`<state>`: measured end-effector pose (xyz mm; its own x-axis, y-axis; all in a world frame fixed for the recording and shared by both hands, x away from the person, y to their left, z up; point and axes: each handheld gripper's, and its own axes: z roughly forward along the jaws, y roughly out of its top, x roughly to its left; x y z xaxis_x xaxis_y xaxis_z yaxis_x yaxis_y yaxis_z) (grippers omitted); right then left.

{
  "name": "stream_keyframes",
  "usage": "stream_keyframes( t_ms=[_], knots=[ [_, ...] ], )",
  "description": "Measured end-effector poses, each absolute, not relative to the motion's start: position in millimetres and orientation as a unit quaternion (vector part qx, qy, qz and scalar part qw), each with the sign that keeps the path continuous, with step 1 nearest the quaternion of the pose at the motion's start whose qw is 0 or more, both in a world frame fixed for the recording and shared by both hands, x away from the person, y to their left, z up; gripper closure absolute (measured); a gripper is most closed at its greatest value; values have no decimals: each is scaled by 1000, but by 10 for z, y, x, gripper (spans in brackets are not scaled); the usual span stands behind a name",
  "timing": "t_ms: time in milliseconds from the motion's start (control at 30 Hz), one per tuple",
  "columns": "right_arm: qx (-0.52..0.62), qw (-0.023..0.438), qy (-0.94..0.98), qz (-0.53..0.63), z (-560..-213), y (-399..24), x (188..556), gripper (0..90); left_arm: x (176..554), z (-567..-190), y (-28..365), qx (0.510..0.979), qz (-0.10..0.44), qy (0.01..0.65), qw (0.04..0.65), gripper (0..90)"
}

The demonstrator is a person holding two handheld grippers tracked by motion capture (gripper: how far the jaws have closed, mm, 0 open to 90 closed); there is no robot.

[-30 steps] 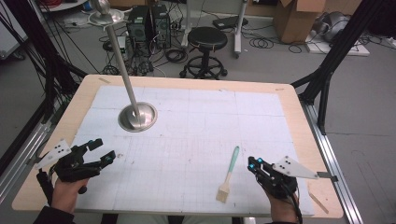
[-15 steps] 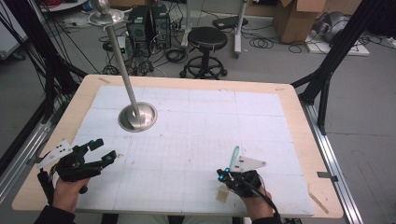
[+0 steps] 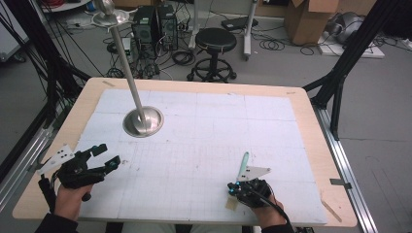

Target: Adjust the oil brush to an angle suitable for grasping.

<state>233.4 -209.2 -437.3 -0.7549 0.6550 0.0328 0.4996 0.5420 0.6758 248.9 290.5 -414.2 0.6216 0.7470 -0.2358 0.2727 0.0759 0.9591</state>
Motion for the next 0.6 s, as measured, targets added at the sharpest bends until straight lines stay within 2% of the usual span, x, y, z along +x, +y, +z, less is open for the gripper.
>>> stream_keyframes(
  t_ms=[433, 600],
  knots=[
    [353, 123, 872, 318, -4333, -2415, 2231, 890, 2485, -4141, 2904, 651, 192, 392, 621, 205],
    [381, 141, 863, 299, -4309, -2646, 2144, 889, 2482, -4141, 2906, 653, 192, 390, 620, 205]
  ],
)
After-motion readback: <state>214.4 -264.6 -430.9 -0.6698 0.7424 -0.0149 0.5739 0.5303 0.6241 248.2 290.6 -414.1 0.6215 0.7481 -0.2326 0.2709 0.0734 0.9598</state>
